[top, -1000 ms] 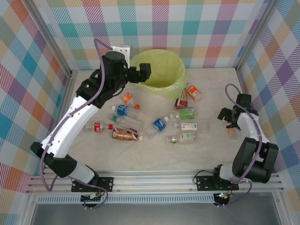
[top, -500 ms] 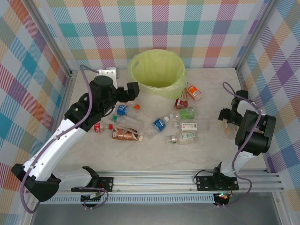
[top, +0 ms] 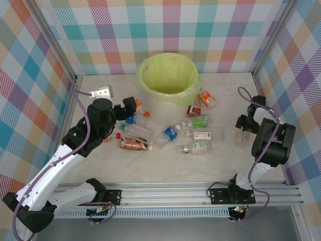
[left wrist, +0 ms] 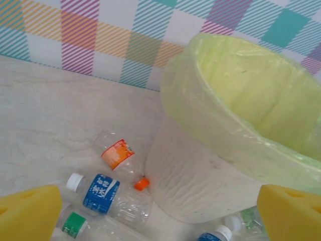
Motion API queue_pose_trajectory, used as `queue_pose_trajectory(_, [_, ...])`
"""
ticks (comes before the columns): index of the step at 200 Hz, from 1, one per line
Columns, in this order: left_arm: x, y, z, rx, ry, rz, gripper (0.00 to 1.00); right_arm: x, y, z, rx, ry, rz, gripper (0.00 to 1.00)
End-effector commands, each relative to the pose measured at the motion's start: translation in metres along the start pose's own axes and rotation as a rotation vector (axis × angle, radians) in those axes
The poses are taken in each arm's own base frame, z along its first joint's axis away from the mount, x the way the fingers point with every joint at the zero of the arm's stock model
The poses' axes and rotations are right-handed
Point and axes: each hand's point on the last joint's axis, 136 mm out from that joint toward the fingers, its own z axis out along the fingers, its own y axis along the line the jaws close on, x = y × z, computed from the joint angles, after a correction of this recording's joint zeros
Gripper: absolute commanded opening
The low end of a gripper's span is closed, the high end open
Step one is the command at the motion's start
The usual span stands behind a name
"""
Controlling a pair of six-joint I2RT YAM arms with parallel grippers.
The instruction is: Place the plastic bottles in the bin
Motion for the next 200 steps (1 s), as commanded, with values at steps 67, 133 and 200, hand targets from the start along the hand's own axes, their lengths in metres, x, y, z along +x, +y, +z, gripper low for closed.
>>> queue_pose_trajectory(67, [0.033, 0.090, -0.008, -0.254, -0.079, -0.273, 1.00, -0.044, 0.074, -0.146, -0.306, -0.388, -0.001, 0.54])
queue_pose_trajectory(133, [0.103, 0.110, 0.014, -0.314, 0.140, -0.359, 1.00, -0.082, 0.190, -0.342, -0.809, -0.744, -0.189, 0.56])
queue_pose_trajectory(200, [0.142, 0.112, 0.020, -0.296, 0.231, -0.440, 1.00, -0.085, 0.274, -0.424, -1.090, -0.877, -0.353, 0.57])
